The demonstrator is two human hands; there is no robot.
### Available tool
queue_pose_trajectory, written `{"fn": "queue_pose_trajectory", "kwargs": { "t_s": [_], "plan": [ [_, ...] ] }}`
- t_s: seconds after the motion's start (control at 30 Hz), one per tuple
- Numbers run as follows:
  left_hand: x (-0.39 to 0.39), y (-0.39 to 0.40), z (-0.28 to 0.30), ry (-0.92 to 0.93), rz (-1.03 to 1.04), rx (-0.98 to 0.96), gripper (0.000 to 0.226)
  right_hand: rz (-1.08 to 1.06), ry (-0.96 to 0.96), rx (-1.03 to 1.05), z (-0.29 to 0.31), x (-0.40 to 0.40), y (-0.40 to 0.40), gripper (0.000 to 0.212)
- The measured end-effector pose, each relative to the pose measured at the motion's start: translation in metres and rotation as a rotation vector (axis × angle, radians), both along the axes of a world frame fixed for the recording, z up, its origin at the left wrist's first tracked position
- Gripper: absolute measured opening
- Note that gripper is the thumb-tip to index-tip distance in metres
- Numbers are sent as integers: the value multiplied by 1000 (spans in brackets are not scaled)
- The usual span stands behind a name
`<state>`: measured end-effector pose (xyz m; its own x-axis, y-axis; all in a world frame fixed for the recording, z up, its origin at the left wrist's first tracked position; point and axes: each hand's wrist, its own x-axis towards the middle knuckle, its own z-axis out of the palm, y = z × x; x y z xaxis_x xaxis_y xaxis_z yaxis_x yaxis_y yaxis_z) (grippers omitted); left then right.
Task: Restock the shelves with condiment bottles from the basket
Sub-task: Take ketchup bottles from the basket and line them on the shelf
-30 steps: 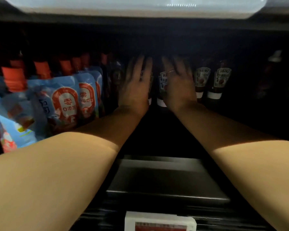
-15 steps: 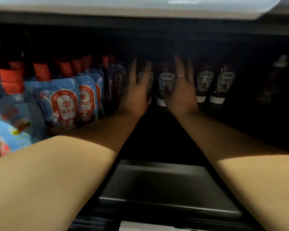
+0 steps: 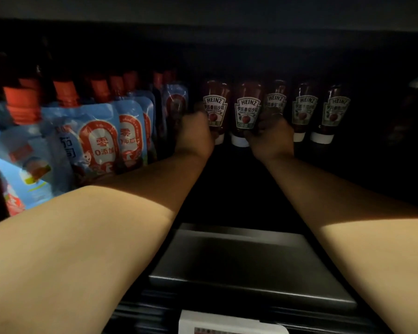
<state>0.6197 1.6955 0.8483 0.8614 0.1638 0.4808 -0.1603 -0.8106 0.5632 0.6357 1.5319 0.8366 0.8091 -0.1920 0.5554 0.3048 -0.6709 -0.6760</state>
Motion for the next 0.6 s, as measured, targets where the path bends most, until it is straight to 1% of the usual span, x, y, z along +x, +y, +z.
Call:
{"fn": "queue_pose_trajectory", "kwargs": {
  "t_s": [0.07, 0.17, 0.27, 0.3, 0.37, 0.43, 0.47, 0.53, 0.6],
  "plan": [
    [0, 1, -1, -14, 3, -2, 55, 2, -2, -30, -1, 0, -1, 32],
    [-1, 1, -3, -36, 18, 0, 60, 5, 5, -2, -2, -1, 0, 34],
    [-6, 1, -3, -44, 37, -18, 58, -5, 24, -61, -1, -7, 1, 39],
    [-10, 2, -2, -51, 38, -23, 57, -19, 28, -37, 1, -12, 0, 41],
    [-21, 8, -3, -59, 10, -10, 52, -26, 36, 29, 3, -24, -1, 47],
    [-34, 16, -4, -51, -36, 34, 39, -32, 30, 24, 3, -37, -3, 49],
    [-40, 20, -4, -45, -56, 48, 35, -43, 24, 21, 2, -43, -5, 49],
    [-53, 24, -5, -34, -84, 49, 35, -62, 39, 48, 4, -58, -9, 47],
    [-72, 25, -4, -44, -100, 12, 36, -91, 62, 54, 7, -76, -11, 44]
  ]
}}
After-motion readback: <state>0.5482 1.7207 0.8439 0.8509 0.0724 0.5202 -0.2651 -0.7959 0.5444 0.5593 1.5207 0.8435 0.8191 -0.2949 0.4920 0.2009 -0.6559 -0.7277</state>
